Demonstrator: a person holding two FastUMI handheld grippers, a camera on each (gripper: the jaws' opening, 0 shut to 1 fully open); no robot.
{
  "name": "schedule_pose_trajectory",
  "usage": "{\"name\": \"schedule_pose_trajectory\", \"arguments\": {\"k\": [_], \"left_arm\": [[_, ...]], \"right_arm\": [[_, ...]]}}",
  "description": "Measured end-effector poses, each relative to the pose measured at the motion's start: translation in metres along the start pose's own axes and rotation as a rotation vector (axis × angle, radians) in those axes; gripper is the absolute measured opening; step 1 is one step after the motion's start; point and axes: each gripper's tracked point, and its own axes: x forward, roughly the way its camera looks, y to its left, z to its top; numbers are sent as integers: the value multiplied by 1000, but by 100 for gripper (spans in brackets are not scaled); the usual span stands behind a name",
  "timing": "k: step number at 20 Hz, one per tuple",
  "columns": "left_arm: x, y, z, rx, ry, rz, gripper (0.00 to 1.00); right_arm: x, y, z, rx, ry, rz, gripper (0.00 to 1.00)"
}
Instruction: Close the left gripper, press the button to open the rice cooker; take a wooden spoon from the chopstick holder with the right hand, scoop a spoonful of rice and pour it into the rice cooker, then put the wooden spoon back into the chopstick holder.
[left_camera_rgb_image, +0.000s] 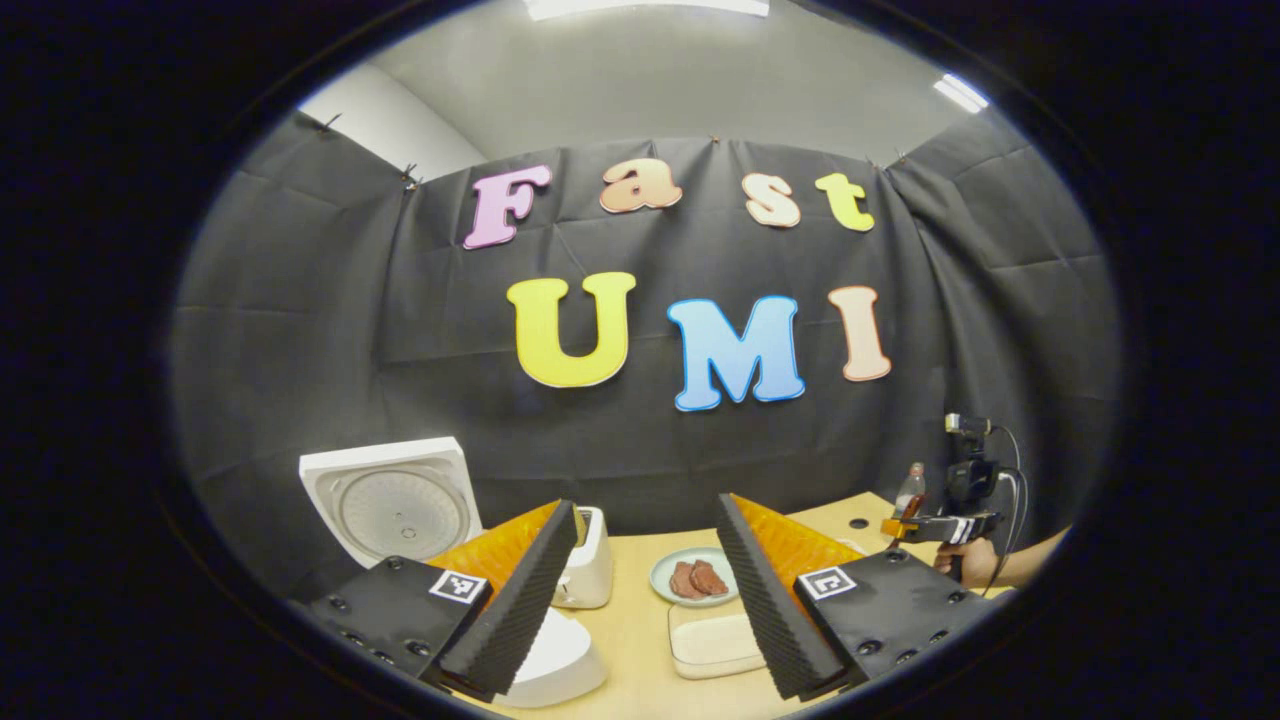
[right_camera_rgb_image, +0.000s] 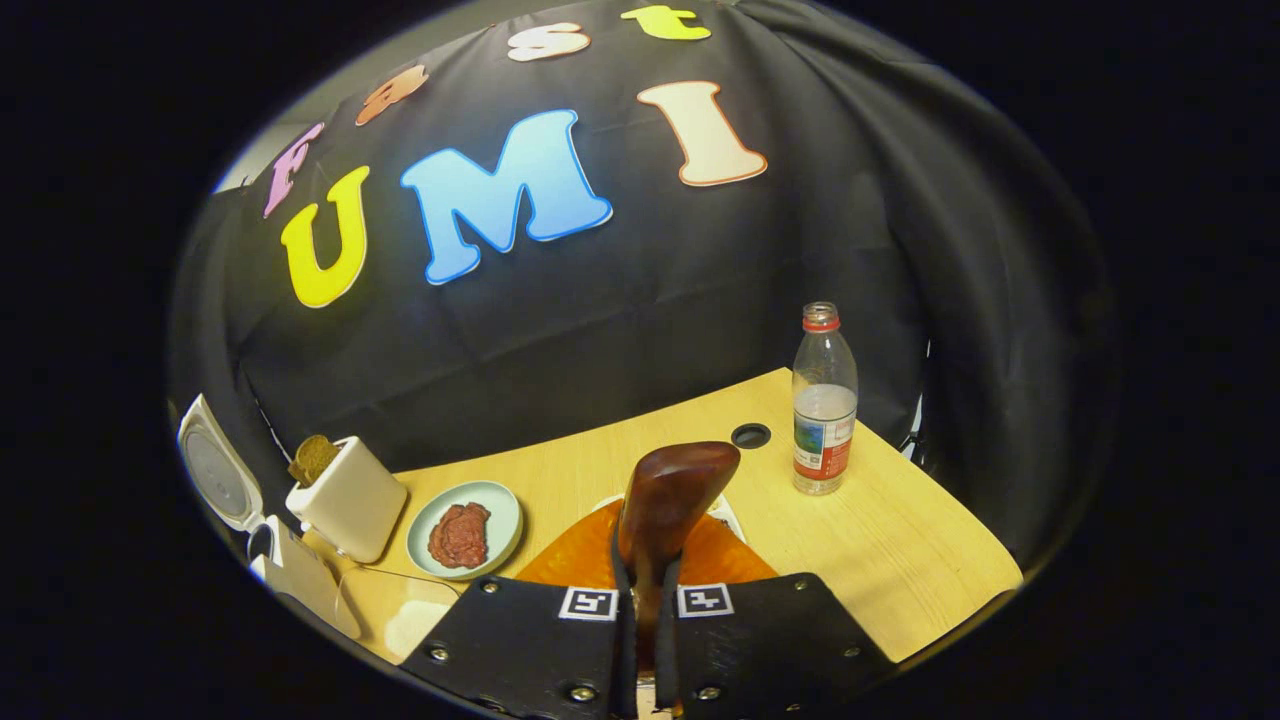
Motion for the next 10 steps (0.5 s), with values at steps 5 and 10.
{"name": "schedule_pose_trajectory", "arguments": {"k": [5,10], "left_arm": [[-4,7,-8,9,23,24,96],[4,12,-9,-32,9,25,96]], "right_arm": [[5,1,-22,-33,3,2,7],[-13,-28,-29,-102,17,-122,29]]}}
